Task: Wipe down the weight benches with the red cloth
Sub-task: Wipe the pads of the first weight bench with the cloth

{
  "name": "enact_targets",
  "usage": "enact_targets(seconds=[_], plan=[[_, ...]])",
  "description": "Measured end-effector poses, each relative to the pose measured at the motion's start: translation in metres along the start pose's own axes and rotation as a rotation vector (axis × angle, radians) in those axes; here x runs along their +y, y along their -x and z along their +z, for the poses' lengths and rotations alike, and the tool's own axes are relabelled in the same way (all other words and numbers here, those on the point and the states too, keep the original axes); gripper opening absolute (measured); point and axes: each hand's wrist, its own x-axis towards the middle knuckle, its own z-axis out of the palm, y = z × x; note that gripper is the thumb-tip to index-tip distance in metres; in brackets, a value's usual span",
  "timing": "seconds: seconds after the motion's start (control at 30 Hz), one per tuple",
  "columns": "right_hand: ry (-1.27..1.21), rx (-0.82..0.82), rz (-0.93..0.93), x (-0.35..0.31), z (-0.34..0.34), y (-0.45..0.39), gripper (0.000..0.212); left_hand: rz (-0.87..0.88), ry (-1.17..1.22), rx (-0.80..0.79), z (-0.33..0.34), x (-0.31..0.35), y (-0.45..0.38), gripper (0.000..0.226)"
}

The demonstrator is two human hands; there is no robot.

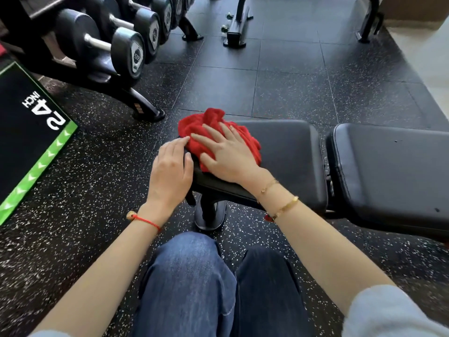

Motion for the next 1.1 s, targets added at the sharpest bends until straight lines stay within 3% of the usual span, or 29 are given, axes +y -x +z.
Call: enact_targets(seconds=[0.17,0.37,0.5,0.63,0.8,0.97,1.1], plan=[[0.006,0.070,0.017,0.032,-0.005,0.062,0.054,0.014,-0.027,0.003,-0.002,-0.001,0.002,0.038],[0.051,0.093,0.366,0.089,-0.026,0.039,0.053,0.040,-0.072,-0.002,0.003,0.009,-0.005,0.037],[0.025,0.059,0.251,0.059,-0.018,0.040,0.053,0.067,-0.096,0.006,0.012,0.023,-0.014,0.034],[0.030,0.060,0.116,0.042,-0.014,0.101,0.055,0.086,-0.030,-0.019,0.024,0.039,-0.022,0.030],[0.019,0.123,0.256,0.083,-0.022,0.140,0.055,0.117,-0.020,-0.034,0.032,0.043,-0.024,0.030],[0.030,0.122,0.465,0.122,-0.035,0.066,0.053,0.129,-0.025,-0.011,0.033,0.044,-0.022,0.030],[0.057,0.066,0.290,0.084,-0.025,0.046,0.054,0.122,-0.015,-0.003,0.033,0.044,-0.022,0.030]])
